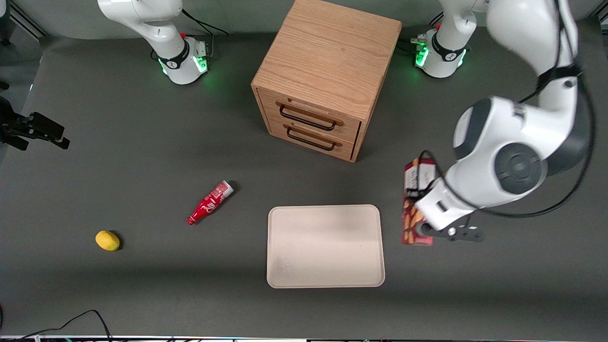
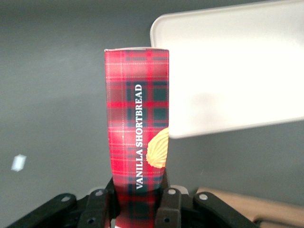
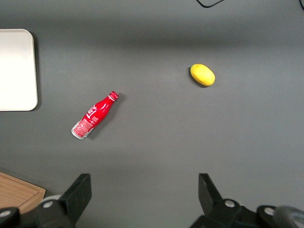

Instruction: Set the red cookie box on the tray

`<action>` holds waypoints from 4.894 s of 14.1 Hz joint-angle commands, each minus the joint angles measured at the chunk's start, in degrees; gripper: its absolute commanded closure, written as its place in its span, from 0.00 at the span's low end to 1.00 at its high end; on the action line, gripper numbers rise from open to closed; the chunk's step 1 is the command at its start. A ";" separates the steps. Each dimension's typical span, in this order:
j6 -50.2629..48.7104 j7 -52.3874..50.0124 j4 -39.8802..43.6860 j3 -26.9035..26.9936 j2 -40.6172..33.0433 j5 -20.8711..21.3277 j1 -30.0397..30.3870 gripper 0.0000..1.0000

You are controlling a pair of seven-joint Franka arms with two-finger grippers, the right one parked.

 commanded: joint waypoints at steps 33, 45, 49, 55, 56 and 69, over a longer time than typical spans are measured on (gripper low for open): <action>28.38 -14.09 2.86 0.59 19.17 7.07 -5.86 0.00; 4.55 -0.58 -11.06 0.50 -8.20 6.28 0.18 0.00; 6.75 5.93 -29.62 5.50 -23.07 7.25 0.99 0.00; 6.14 15.44 -44.15 15.69 -37.15 7.43 1.08 0.00; 5.01 16.23 -44.08 16.41 -38.56 7.43 1.08 0.00; -5.64 22.21 -30.28 12.55 -36.82 6.29 9.08 0.00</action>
